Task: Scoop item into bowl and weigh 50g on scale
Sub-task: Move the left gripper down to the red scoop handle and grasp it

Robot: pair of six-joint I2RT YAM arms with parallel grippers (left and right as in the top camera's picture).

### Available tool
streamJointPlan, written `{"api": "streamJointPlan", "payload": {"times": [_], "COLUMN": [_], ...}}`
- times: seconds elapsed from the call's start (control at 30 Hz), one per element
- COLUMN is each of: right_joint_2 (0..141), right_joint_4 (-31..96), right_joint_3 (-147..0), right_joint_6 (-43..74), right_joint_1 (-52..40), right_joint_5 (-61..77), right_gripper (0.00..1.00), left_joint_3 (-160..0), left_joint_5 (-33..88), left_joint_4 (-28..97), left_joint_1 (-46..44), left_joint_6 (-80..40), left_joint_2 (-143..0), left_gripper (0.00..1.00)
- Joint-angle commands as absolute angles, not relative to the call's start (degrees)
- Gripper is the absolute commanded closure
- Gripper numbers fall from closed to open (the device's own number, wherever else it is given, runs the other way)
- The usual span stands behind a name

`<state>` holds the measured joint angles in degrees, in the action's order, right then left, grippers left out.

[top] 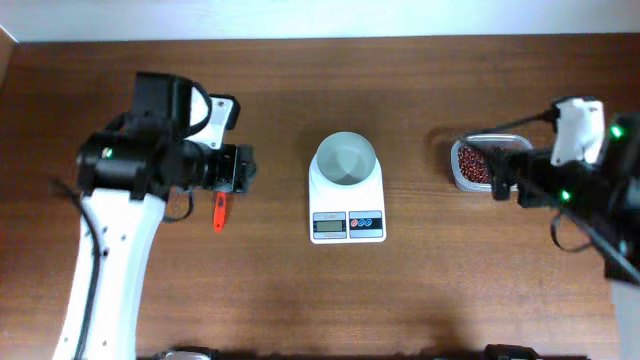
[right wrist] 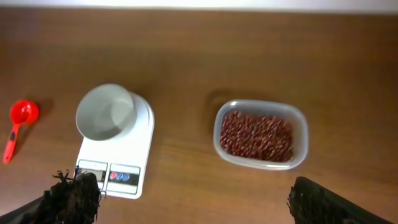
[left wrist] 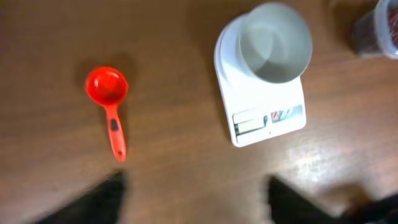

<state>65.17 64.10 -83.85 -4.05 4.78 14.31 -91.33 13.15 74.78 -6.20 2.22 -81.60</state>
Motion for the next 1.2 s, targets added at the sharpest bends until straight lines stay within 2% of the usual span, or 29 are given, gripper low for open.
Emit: {"api": "streamJointPlan", "payload": {"times": [0.0, 0.1, 0.2, 0.37, 0.4, 0.47, 0.57, 0.63, 0.7, 0.73, 0.77, 0.8, 0.93, 0.97, 1.0, 1.03, 1.17], "right_joint_2": [69.7, 73.7, 78.9, 87.5, 89.8, 93.0, 95.2, 96.1, 96.4, 96.4, 96.4, 96.4, 96.4, 96.4, 96.4, 96.4, 96.4], "right_joint_4": [64.3, 64.3, 64.3, 64.3, 63.8, 61.5, 58.0, 56.7, 56.7, 56.7, 56.7, 56.7, 56.7, 56.7, 56.7, 56.7, 56.7], "right_joint_3": [-85.0, -85.0, -85.0, -84.9, -84.9, -85.0, -85.0, -85.0, -84.9, -84.9, -84.9, -84.9, -84.9, -84.9, -84.9, -84.9, -84.9], "right_joint_6": [-3.6, -3.6, -3.6, -3.6, -3.6, -3.6, -3.6, -3.6, -3.6, -3.6, -3.6, -3.6, -3.6, -3.6, -3.6, -3.6, -3.6], "right_joint_1": [4.5, 4.5, 4.5, 4.5, 4.5, 4.5, 4.5, 4.5, 4.5, 4.5, 4.5, 4.5, 4.5, 4.5, 4.5, 4.5, 4.5], "right_joint_5": [19.4, 19.5, 19.5, 19.5, 19.5, 19.5, 19.4, 18.1, 18.0, 18.0, 18.0, 18.0, 18.0, 18.0, 18.0, 18.0, 18.0], "right_gripper": [0.01, 0.01, 0.01, 0.01, 0.01, 0.01, 0.01, 0.01, 0.01, 0.01, 0.01, 0.01, 0.01, 0.01, 0.01, 0.01, 0.01], "left_joint_3": [-92.4, -92.4, -92.1, -92.1, -92.1, -92.1, -92.1, -92.1, -92.1, -92.1, -92.1, -92.1, -92.1, -92.1, -92.1, -92.1, -92.1], "left_joint_5": [14.0, 9.3, -0.4, -4.1, -4.1, -4.2, -4.2, -4.1, -3.9, -3.9, -3.9, -3.9, -2.9, -1.8, -0.5, -0.2, -0.2], "left_joint_4": [75.5, 72.9, 70.7, 64.9, 63.4, 61.5, 59.1, 58.3, 58.1, 58.1, 58.1, 58.1, 58.8, 59.3, 60.7, 63.1, 68.1], "left_joint_1": [-5.8, -5.8, -5.8, -5.8, -5.8, -5.8, -5.8, -5.8, -5.8, -5.8, -5.8, -5.8, -5.8, -5.8, -5.8, -5.8, -1.9], "left_joint_6": [3.0, -2.2, -9.7, -13.7, -13.7, -13.7, -13.7, -13.7, -13.6, -13.6, -13.6, -13.6, -13.7, -13.7, -13.6, -13.6, -12.5], "left_joint_2": [-83.7, -83.9, -84.0, -86.2, -87.5, -90.3, -95.3, -98.4, -101.1, -101.7, -101.7, -101.7, -101.7, -101.7, -101.6, -101.5, -101.2], "left_gripper": [1.0, 1.0, 1.0, 0.91, 0.82, 0.78, 0.66, 0.46, 0.37, 0.27, 0.08, 0.01, 0.01, 0.07, 0.44, 1.0, 1.0]}}
